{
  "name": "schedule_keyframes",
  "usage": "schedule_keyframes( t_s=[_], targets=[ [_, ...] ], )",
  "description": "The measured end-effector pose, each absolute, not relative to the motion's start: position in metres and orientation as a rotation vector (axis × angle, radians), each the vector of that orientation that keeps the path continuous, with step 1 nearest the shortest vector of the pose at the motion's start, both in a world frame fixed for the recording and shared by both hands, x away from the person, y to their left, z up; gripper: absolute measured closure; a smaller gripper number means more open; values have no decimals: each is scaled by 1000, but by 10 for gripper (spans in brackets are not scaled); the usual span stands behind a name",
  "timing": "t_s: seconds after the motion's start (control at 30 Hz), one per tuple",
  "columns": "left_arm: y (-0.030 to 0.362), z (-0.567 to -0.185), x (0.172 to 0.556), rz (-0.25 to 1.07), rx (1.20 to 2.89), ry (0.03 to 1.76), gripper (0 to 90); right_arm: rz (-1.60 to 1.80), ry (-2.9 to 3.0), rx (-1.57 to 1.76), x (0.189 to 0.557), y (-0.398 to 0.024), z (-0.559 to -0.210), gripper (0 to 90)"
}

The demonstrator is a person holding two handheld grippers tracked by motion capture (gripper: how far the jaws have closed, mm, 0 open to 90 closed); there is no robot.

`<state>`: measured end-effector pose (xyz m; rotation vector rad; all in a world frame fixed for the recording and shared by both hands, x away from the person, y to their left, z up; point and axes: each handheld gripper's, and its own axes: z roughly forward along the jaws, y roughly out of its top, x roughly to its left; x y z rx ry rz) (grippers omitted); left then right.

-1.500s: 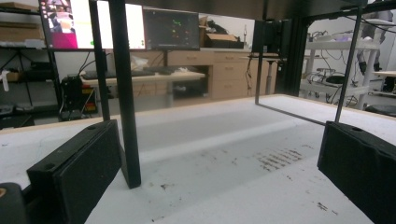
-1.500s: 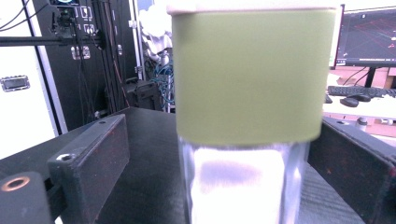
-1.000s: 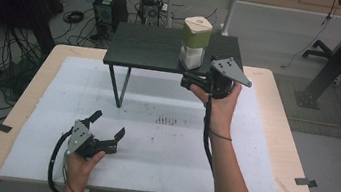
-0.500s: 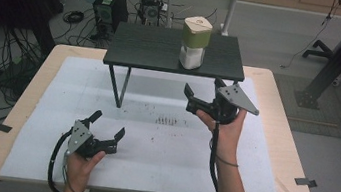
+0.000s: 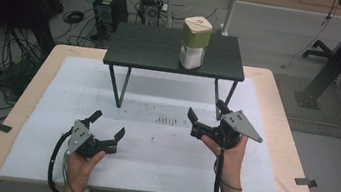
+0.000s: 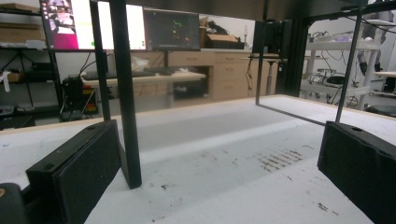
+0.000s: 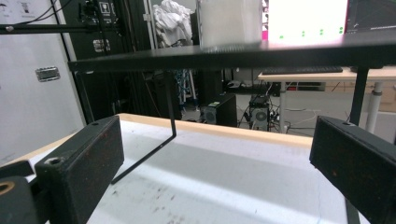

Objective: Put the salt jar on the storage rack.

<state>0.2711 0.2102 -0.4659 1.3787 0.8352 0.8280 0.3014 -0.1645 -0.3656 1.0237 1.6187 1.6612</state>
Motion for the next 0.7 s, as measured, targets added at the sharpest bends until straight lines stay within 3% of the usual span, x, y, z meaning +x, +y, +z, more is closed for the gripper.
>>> schedule_keyframes(
  t_s=[0.7],
  targets=[
    [210, -466, 271, 828, 1379, 833, 2, 1677, 1640, 1001, 281, -175, -426, 30]
  ],
)
